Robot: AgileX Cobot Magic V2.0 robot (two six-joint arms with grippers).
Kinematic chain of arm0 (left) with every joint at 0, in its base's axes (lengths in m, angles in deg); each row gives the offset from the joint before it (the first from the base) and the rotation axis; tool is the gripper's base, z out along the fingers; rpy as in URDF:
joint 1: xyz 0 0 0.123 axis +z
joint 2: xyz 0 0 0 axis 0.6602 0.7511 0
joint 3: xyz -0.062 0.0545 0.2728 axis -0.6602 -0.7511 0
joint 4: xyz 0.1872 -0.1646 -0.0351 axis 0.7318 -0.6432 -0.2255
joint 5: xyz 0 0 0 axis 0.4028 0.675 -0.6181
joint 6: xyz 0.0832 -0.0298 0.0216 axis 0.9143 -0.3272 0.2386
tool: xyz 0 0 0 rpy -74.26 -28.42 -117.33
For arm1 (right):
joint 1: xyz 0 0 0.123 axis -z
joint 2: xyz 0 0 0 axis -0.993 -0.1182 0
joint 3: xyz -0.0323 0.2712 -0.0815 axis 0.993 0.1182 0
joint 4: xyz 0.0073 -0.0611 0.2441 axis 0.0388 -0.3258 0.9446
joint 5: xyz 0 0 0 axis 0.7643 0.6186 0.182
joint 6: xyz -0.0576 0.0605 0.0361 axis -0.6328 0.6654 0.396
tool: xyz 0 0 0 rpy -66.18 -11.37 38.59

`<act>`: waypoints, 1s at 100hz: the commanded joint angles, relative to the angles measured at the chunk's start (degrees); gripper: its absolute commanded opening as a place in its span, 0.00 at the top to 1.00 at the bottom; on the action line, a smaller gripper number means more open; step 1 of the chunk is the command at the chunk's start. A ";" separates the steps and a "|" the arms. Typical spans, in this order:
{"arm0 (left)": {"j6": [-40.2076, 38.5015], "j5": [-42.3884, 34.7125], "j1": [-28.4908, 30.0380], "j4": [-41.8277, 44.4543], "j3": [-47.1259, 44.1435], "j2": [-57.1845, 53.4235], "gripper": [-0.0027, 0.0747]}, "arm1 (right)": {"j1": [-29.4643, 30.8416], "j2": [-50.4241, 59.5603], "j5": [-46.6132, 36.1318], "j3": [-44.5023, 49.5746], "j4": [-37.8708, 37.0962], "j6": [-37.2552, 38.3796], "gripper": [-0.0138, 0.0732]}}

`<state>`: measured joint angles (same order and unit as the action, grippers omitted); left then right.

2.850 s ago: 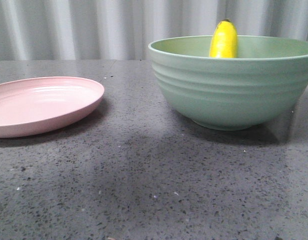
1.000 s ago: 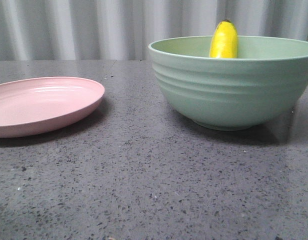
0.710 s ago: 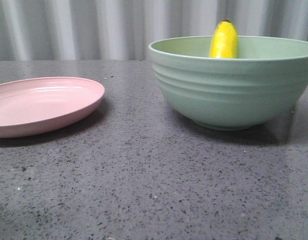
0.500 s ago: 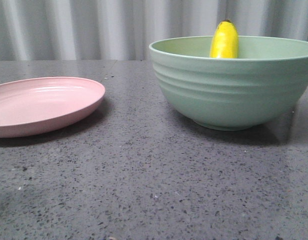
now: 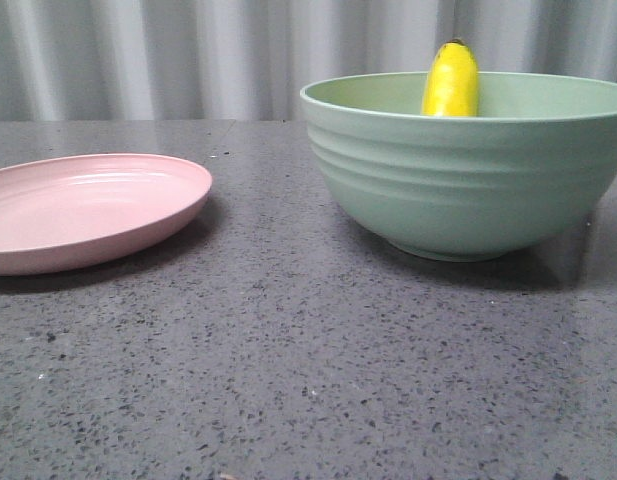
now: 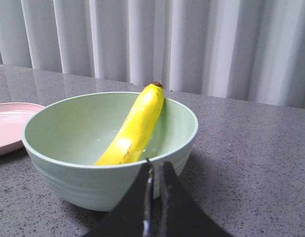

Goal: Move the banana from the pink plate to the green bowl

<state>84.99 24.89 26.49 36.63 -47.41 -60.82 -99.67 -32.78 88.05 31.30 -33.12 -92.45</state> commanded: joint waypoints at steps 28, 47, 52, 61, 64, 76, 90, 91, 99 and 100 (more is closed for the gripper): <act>-0.57 18.44 13.45 0.73 -0.55 -6.57 0.99 | 0.18 -0.52 -4.93 -1.46 -0.57 -0.47 0.92; -4.37 24.20 13.96 0.98 -0.68 -6.57 0.99 | 0.18 -0.52 -4.93 -1.46 -0.57 -0.47 0.92; -4.37 24.31 13.96 0.87 -0.57 -6.57 0.99 | 0.18 -0.52 -4.93 -1.46 -0.57 -0.47 0.92; -4.37 24.31 13.86 0.76 -0.57 -6.47 0.99 | 0.18 -0.52 -4.93 -1.46 -0.57 -0.47 0.92; -4.37 24.31 13.86 0.76 -0.57 -6.47 0.99 | 0.18 -0.52 -4.93 -1.46 -0.57 -0.47 0.92; -4.37 24.31 13.86 0.76 -0.57 -6.47 0.99 | 0.18 -0.52 -4.93 -1.46 -0.57 -0.47 0.92; -4.37 24.31 13.86 0.76 -0.57 -6.47 0.99 | 0.18 -0.52 -4.93 -1.46 -0.57 -0.47 0.92; -4.37 24.31 13.86 0.76 -0.57 -6.47 0.99 | 0.18 -0.52 -4.93 -1.46 -0.57 -0.47 0.92; -4.37 24.31 13.86 0.76 -0.57 -6.47 0.99 | 0.18 -0.52 -4.93 -1.46 -0.57 -0.47 0.92; -4.37 24.31 13.86 0.76 -0.57 -6.47 0.99 | 0.18 -0.52 -4.93 -1.46 -0.57 -0.47 0.92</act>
<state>81.36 52.58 40.35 37.57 -47.36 -65.65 -99.67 -32.78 88.05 31.39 -33.12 -92.45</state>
